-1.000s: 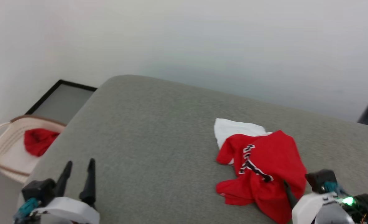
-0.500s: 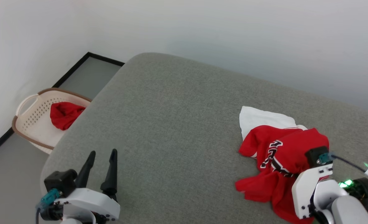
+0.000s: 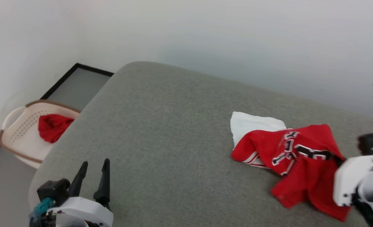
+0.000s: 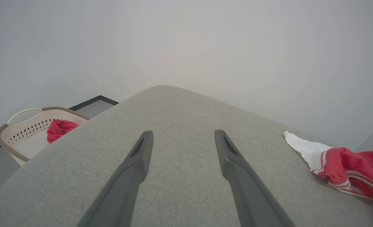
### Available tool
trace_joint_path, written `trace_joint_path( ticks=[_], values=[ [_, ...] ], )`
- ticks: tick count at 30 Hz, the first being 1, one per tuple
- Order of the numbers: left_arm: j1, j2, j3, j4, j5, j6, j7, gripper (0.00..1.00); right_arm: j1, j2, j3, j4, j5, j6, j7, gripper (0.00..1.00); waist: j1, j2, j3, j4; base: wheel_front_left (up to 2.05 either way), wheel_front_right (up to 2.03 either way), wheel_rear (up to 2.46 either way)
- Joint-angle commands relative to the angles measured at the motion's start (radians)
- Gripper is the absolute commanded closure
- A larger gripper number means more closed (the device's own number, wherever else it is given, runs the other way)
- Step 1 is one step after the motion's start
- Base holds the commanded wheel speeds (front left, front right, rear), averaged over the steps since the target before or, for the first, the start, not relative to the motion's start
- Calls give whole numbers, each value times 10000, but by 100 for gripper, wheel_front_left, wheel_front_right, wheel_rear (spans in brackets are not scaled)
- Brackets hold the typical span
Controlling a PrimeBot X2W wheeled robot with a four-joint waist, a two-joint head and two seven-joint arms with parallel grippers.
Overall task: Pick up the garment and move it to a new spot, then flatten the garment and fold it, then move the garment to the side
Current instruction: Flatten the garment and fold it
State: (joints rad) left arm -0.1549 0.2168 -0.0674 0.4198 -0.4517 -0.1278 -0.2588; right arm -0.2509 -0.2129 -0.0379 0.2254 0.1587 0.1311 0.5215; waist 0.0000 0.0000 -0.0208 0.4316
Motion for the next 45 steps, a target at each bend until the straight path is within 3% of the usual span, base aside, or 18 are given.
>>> trace_joint_path(
  ticks=[1, 7, 13, 14, 15, 17, 22, 26, 36, 45],
  values=[
    [94, -4, 45, -27, -106, -26, -44, 0, 294, -52, -361, -257, 97, -6, 47, 100, 0, 0, -91, -342, 0, 0, 0],
    [68, 3, 49, -93, -90, -31, -61, 0, 1420, 8, -2310, -1011, 54, -6, 208, 100, 0, 0, -53, -860, 0, 0, 0],
    [-72, -8, 3, -94, -133, -31, -50, 0, 1999, 304, -3340, -421, -220, -5, 101, 100, 0, 0, 129, -1359, 0, 0, 0],
    [-103, -16, -33, -71, -137, -31, -51, 0, 1986, 224, -3286, -248, -325, -5, -24, 94, 0, 0, 176, -1424, 0, 0, 0],
    [-146, -18, -58, -53, -127, -32, -52, 0, 1935, 228, -3254, 2, -304, -6, -109, 67, 0, 0, 206, -1482, 0, 0, 0],
    [-214, -20, -41, -41, -171, -33, -52, 0, 1706, 184, -3092, 496, -374, -6, -337, 0, 0, 0, 264, -1635, 0, 0, 0],
    [-325, 82, -115, -31, -201, -36, -52, 0, 1179, 65, -2598, 919, -372, -6, -1065, 0, 0, 0, 400, -2033, 0, 0, 0],
    [-422, 176, -69, -90, -251, -37, -53, 0, 1107, 87, -2144, 347, -231, -6, -1835, 0, 0, 0, 493, -2411, 0, 0, 0],
    [-837, 565, -439, -175, -546, -37, 154, 0, 1806, 366, -1182, -1238, -1052, -6, -5186, 0, 0, 0, 623, -3233, 0, 0, 0],
    [-1733, 1071, -1389, -732, -1769, -38, 1992, 0, 2189, 1235, -616, -1103, -1736, -6, -6855, 0, 0, 0, 715, -4135, 0, 0, 0]
  ],
)
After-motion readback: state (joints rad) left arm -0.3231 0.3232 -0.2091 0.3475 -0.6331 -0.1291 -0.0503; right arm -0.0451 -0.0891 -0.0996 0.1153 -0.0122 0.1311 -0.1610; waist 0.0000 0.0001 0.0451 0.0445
